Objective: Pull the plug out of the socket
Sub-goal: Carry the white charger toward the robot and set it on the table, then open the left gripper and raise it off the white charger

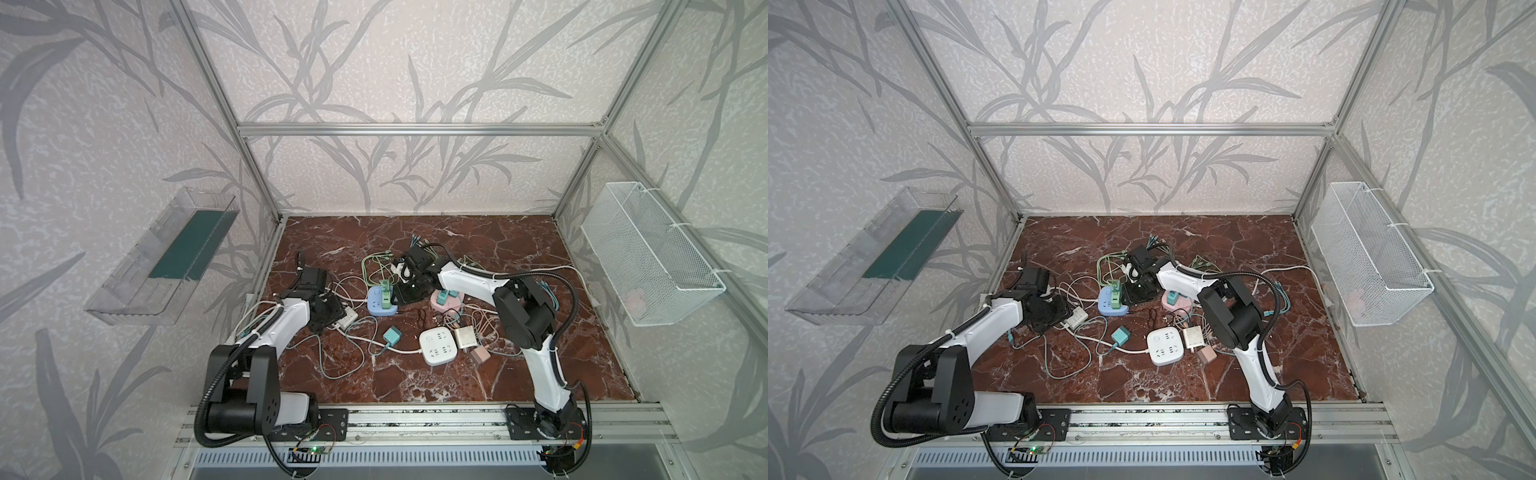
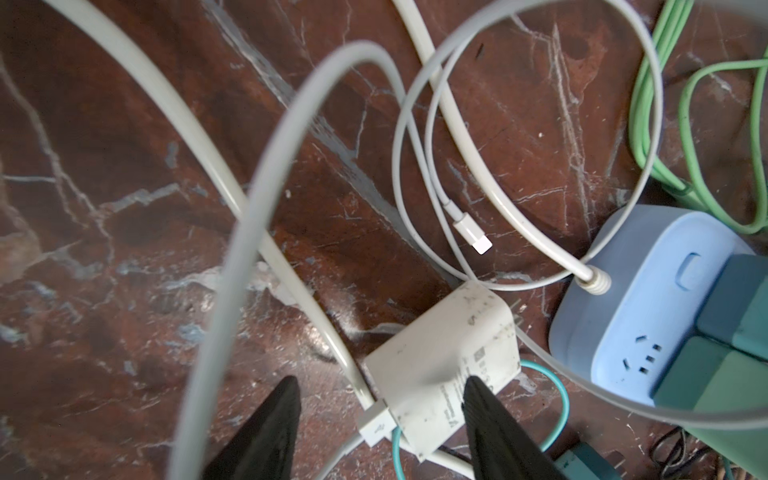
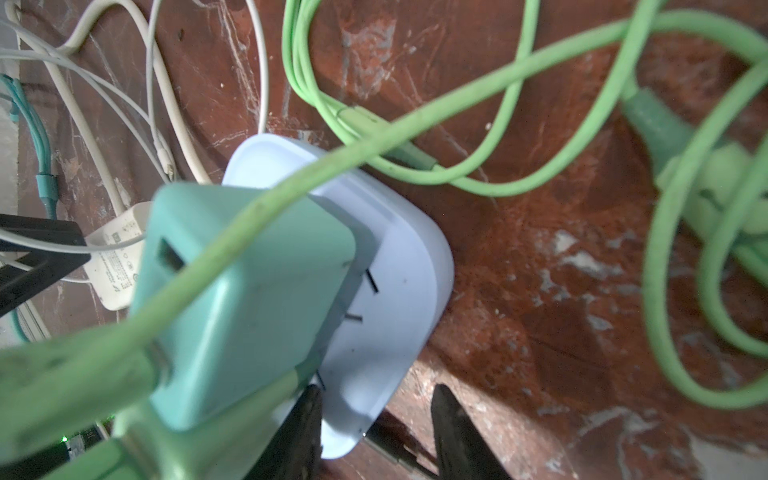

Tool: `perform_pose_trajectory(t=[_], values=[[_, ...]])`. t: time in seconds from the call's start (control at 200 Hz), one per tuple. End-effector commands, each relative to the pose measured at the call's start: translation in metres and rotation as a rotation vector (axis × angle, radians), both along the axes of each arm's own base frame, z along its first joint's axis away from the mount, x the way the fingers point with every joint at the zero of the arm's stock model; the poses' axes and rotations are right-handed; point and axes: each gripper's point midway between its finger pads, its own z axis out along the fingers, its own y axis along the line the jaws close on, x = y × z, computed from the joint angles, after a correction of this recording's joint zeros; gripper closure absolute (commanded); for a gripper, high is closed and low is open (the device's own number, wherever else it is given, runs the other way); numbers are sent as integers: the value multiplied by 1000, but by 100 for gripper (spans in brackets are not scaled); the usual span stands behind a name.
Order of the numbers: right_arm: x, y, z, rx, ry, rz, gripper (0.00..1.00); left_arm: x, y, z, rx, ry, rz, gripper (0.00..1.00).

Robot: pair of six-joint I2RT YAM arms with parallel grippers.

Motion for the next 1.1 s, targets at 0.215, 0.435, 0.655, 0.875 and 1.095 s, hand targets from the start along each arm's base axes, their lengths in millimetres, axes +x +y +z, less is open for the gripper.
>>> perform_pose_trajectory(t=[0.215, 0.435, 0.655, 0.875, 1.095], values=[[-26, -17, -36, -97, 87, 10, 56, -13, 15, 18, 69, -3, 40, 26], [-23, -10, -24, -61, 75, 17, 55, -24, 28, 25, 132, 0, 83, 18], [-23, -10, -22, -58, 71, 21, 55, -25, 30, 46, 145, -95, 80, 15], [-23, -11, -19, -51, 59, 17, 55, -19, 21, 77, 118, -224, 41, 15], [-20, -11, -17, -42, 52, 11, 55, -10, -7, 99, 143, -321, -90, 15]])
